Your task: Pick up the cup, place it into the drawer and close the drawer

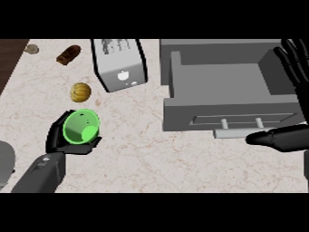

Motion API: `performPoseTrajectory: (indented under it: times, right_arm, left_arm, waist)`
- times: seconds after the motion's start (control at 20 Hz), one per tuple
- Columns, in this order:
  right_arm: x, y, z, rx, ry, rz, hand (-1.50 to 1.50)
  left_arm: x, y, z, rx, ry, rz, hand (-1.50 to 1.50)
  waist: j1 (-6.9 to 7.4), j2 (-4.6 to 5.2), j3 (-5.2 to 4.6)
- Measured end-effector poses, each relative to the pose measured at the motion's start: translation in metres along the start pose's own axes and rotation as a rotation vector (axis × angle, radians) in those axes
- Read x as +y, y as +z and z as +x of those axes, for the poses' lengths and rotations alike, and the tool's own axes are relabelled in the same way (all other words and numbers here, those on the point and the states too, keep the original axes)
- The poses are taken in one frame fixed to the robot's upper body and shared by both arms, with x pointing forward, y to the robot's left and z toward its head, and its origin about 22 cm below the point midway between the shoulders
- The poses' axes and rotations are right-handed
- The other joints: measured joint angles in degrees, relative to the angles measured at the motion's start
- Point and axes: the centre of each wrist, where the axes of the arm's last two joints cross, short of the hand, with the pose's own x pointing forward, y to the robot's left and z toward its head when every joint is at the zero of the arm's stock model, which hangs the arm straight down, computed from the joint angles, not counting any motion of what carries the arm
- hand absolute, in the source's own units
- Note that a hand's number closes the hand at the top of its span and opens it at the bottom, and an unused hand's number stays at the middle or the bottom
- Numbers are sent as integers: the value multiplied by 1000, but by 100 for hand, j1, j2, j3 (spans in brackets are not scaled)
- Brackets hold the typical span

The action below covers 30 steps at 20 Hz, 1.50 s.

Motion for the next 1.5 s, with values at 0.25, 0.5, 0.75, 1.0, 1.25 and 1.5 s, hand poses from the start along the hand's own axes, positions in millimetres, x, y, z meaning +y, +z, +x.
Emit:
performPoseTrajectory:
  times: [0.25, 0.5, 0.75, 1.0, 1.25, 1.5]
  right_arm:
    - [2, 4, -3, 3, -10, -4, -150]
    - [-2, 4, -2, 6, -3, -8, -150]
    - [-5, 14, -6, 24, 3, -12, -150]
    - [-7, 14, -10, 30, 6, -26, -150]
    - [-3, 15, -12, 37, 22, -35, -150]
    - [-4, 12, -11, 27, 18, -41, -150]
  left_arm:
    - [-15, -14, 4, -67, 65, 27, 150]
    - [-21, -25, 8, -124, 98, 92, 150]
    - [-43, -56, 24, -187, 125, 19, 150]
    - [-85, -107, 60, -280, 158, -76, 150]
    - [-126, -148, 109, -317, 170, -174, 150]
    - [-169, -180, 167, -329, 149, -225, 150]
  waist:
    - [22, -18, 4]
    - [65, -32, 10]
    - [123, -71, 20]
    - [186, -98, 30]
    - [221, -116, 31]
    - [184, -112, 32]
